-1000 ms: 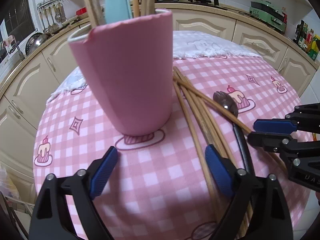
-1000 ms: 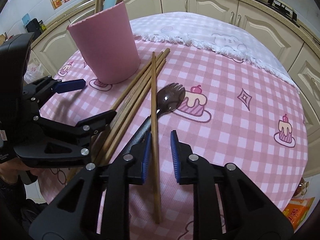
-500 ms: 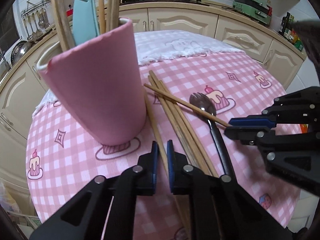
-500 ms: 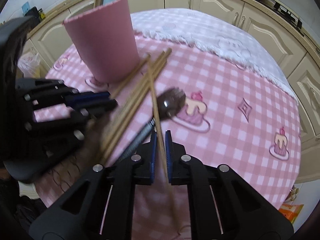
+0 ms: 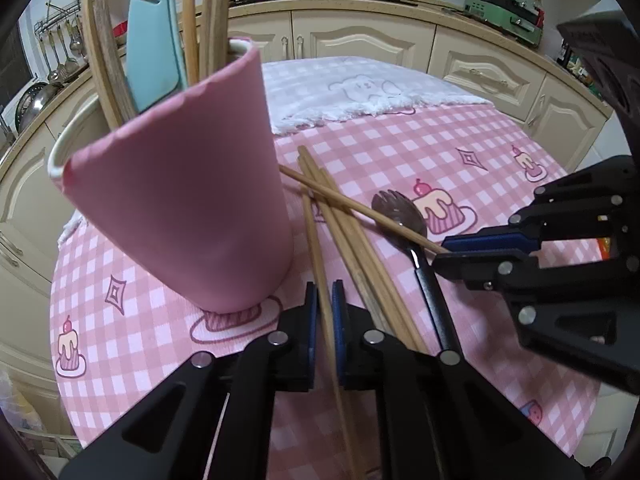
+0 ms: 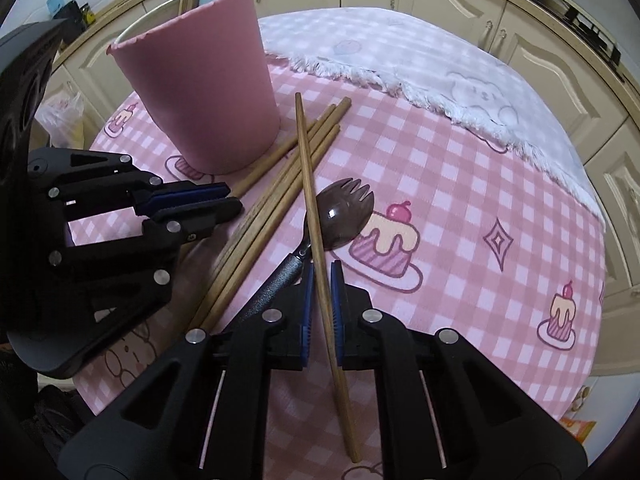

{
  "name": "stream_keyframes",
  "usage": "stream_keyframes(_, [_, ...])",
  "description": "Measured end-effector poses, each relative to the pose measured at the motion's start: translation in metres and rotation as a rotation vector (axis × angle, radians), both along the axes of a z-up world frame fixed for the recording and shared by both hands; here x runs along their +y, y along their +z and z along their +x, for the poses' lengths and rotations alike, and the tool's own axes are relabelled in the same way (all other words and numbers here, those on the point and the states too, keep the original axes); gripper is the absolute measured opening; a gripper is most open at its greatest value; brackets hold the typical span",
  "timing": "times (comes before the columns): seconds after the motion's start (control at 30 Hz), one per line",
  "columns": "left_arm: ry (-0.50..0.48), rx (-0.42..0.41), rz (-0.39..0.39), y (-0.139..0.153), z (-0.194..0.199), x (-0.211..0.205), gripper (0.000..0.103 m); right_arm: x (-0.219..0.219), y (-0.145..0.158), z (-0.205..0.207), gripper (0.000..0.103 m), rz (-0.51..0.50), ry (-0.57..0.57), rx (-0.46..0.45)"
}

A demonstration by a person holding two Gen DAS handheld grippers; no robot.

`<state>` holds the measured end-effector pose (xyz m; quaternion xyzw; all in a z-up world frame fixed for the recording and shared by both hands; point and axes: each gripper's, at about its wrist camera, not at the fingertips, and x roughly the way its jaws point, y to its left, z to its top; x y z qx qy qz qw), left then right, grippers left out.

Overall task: Organize utensils
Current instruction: 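Grasp one wooden chopstick with the right gripper, then lift the chopstick with the right gripper and drop it into the pink cup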

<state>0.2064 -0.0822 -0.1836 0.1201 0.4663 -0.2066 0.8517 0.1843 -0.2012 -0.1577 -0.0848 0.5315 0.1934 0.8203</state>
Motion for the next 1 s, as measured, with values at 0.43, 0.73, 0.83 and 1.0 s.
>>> stream_keyframes(0.43, [-0.048, -0.005, 0.075, 0.001, -0.01, -0.004, 0.008, -0.01, -0.002, -0.007, 0.007, 0.003, -0.005, 0.039])
stream_keyframes(0.73, [-0.046, -0.003, 0.015, 0.004, -0.015, 0.007, 0.005, -0.015, 0.0, 0.0, 0.006, 0.056, -0.043, 0.014])
stream_keyframes(0.83, [-0.046, -0.025, -0.023, 0.012, -0.025, 0.015, 0.005, -0.031, 0.006, -0.009, 0.006, 0.135, -0.08, -0.018])
stream_keyframes(1.0, [-0.069, -0.099, -0.129, 0.036, -0.052, 0.025, 0.005, -0.061, 0.024, -0.032, 0.006, 0.293, -0.154, -0.114])
